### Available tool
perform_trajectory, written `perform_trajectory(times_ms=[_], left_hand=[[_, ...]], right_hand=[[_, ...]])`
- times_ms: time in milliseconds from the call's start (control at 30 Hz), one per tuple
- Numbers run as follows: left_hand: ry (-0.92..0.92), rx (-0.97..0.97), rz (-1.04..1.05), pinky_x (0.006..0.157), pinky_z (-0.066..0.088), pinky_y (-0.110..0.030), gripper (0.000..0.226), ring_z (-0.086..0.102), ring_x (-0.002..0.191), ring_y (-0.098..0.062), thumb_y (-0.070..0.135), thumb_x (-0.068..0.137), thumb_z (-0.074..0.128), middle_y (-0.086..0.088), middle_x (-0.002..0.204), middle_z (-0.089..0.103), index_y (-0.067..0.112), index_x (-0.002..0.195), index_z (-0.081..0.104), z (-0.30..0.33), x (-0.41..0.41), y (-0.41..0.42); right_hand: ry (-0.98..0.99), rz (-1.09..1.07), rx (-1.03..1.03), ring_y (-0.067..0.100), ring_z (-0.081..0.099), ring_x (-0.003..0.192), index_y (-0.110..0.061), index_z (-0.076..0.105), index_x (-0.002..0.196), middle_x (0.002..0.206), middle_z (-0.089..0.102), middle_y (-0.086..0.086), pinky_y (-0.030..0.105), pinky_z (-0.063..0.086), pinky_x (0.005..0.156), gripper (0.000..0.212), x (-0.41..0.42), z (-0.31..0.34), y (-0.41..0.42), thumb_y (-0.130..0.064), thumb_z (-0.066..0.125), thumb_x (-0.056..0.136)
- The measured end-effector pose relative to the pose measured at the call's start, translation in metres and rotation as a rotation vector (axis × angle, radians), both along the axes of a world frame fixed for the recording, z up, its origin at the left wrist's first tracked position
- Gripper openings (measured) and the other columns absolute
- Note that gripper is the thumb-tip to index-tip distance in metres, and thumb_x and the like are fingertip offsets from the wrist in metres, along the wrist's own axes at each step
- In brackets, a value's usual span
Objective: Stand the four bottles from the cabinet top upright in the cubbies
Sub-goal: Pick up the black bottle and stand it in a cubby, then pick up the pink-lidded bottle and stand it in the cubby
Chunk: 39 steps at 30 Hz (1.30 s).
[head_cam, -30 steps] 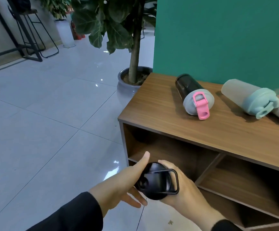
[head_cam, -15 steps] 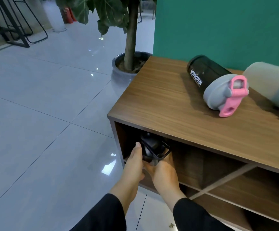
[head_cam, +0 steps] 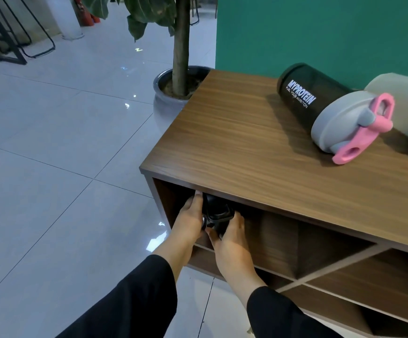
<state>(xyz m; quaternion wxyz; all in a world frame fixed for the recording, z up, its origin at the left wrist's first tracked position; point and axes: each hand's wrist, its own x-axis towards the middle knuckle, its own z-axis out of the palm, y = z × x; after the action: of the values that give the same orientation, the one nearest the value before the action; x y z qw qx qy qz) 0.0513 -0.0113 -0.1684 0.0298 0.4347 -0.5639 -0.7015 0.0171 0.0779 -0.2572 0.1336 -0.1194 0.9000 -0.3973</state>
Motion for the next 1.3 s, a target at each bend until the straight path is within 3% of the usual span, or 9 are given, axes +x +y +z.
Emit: perform_trajectory(times_ms=[233,333,467,600,733,800,900,1033,1300], left_hand=[[-0.019,0.083,0.147,0.111,0.042,-0.047,0.068,0.058,0.126,-0.027,0.066,0.096,0.033,-0.009,0.135,0.063,0.023,0.146,0.048,-0.008,0.02,0.014],[-0.061,0.17,0.262,0.104,0.048,-0.046,0.063,0.06,0.117,-0.027,0.058,0.1,0.034,-0.012,0.126,0.065,0.014,0.142,0.051,-0.002,0.039,0.031],[-0.081,0.219,0.304,0.091,0.057,-0.049,0.049,0.069,0.1,-0.032,0.049,0.104,0.036,-0.016,0.108,0.071,0.011,0.12,0.062,0.02,0.057,0.056],[-0.091,0.181,0.245,0.054,0.049,-0.031,0.039,0.063,0.061,-0.028,0.04,0.104,0.045,-0.018,0.08,0.07,0.008,0.102,0.066,0.025,0.074,0.084],[-0.152,0.034,0.127,0.048,0.043,-0.027,0.032,0.062,0.056,-0.023,0.037,0.103,0.048,-0.013,0.069,0.068,0.013,0.097,0.068,0.028,0.08,0.097],[-0.133,-0.042,0.096,0.048,0.043,-0.024,0.029,0.063,0.059,-0.02,0.035,0.103,0.047,-0.011,0.071,0.069,0.014,0.096,0.067,0.034,0.08,0.099],[-0.131,-0.023,0.108,0.051,0.046,-0.027,0.03,0.063,0.06,-0.021,0.033,0.104,0.046,-0.012,0.073,0.069,0.013,0.098,0.067,0.039,0.082,0.094],[-0.102,-0.042,0.141,0.056,0.047,-0.03,0.028,0.061,0.062,-0.021,0.032,0.103,0.049,-0.012,0.073,0.069,0.013,0.094,0.068,0.039,0.084,0.091],[0.014,-0.029,0.133,0.055,0.05,-0.03,0.033,0.064,0.063,-0.023,0.037,0.102,0.049,-0.011,0.073,0.069,0.012,0.097,0.07,0.045,0.088,0.088]], right_hand=[[0.021,0.227,0.262,0.011,0.054,0.129,-0.025,0.032,0.153,0.146,0.052,0.001,0.026,0.049,0.101,0.058,0.019,0.03,0.041,-0.038,0.051,0.099],[-0.025,0.403,0.215,0.004,0.066,0.077,-0.03,0.069,0.093,0.081,0.07,-0.008,0.028,0.055,0.074,0.026,0.041,0.072,0.076,-0.043,0.047,0.098],[0.239,0.417,-0.02,0.005,0.051,0.055,-0.032,0.043,0.055,0.052,0.046,-0.013,0.017,0.035,0.053,0.039,0.063,0.143,0.12,-0.052,0.053,0.087],[0.485,0.03,-0.495,0.014,0.061,0.078,-0.03,0.062,0.079,0.082,0.062,-0.006,0.02,0.045,0.07,0.015,0.03,0.227,0.143,-0.042,0.071,0.079],[0.378,-0.303,-0.515,0.013,0.049,0.124,-0.028,0.042,0.139,0.138,0.048,-0.004,0.028,0.04,0.098,0.076,-0.047,0.257,0.137,-0.048,0.078,0.075],[0.258,-0.351,-0.486,0.017,0.042,0.132,-0.025,0.025,0.151,0.151,0.035,0.002,0.012,0.04,0.087,0.097,-0.071,0.261,0.124,-0.048,0.079,0.074],[0.237,-0.312,-0.42,0.029,0.05,0.126,-0.026,0.017,0.153,0.15,0.036,0.006,0.001,0.045,0.054,0.113,-0.104,0.25,0.104,-0.049,0.085,0.065],[0.245,-0.323,-0.334,0.026,0.058,0.109,-0.029,0.034,0.135,0.128,0.049,0.002,0.042,0.059,0.083,0.102,-0.118,0.237,0.088,-0.062,0.083,0.051],[0.487,-0.115,-0.531,0.002,0.054,0.101,-0.036,0.038,0.119,0.11,0.05,-0.022,-0.001,0.035,0.076,0.072,-0.029,0.271,0.112,-0.034,0.087,0.067]])
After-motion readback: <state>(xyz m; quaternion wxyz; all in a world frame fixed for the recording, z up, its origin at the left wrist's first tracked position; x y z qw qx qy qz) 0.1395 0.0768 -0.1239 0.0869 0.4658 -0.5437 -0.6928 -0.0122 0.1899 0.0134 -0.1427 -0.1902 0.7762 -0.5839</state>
